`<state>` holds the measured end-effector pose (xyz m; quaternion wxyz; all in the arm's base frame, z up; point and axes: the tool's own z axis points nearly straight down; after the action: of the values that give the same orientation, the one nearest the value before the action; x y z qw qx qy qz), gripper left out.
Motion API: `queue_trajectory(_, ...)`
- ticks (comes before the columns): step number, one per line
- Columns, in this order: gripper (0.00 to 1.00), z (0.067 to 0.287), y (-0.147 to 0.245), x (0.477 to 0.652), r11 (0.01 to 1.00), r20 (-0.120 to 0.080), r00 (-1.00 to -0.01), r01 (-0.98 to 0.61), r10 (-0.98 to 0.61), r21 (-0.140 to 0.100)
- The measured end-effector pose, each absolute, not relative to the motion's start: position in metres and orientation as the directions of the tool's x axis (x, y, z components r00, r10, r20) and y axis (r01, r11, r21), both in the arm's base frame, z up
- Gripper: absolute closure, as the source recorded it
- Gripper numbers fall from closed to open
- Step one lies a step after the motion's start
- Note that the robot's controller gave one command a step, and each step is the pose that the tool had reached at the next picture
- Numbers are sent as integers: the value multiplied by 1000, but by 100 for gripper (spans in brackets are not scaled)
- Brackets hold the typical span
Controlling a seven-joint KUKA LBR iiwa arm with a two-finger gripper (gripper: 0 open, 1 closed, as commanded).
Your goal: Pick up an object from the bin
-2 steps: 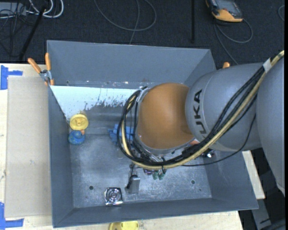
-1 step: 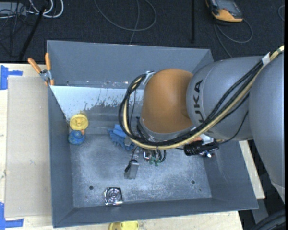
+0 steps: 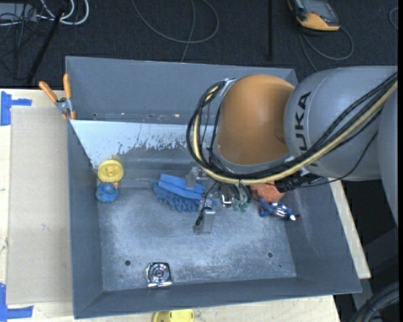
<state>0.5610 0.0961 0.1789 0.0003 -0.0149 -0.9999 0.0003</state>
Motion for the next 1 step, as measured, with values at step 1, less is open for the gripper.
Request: queue_trajectory(1,0,186,83,587,999,-2,-999,47,47,0)
